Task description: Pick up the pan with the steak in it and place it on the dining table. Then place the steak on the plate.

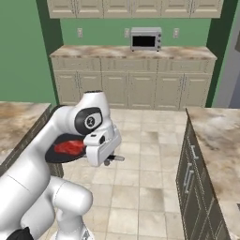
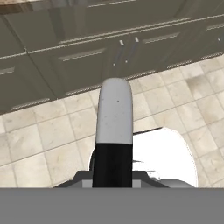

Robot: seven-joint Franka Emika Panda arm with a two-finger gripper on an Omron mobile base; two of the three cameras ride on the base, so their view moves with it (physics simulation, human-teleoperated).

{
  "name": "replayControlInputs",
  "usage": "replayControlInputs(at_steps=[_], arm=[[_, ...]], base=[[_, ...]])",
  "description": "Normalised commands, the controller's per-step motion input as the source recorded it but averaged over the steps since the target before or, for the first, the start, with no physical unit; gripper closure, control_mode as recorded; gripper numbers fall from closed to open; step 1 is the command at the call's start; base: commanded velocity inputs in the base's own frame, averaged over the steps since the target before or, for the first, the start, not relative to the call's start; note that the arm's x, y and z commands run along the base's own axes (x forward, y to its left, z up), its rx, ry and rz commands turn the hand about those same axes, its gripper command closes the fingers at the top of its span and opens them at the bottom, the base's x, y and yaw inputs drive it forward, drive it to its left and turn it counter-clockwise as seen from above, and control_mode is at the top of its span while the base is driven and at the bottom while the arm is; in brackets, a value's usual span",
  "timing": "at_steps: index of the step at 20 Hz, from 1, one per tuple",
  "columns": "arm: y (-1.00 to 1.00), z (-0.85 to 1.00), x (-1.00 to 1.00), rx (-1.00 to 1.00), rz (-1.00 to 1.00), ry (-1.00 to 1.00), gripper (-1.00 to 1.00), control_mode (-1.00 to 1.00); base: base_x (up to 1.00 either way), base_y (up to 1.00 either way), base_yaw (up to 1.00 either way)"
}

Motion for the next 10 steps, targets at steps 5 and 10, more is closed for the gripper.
replayControlInputs(at_steps=[5,10], arm=[[0.0,0.0,0.0,0.0,0.0,0.0,1.0,1.0],[0.0,0.0,0.0,0.0,0.0,0.0,1.0,1.0]], base=[[0.07,-0.02,0.0],[0.75,-0.09,0.0]])
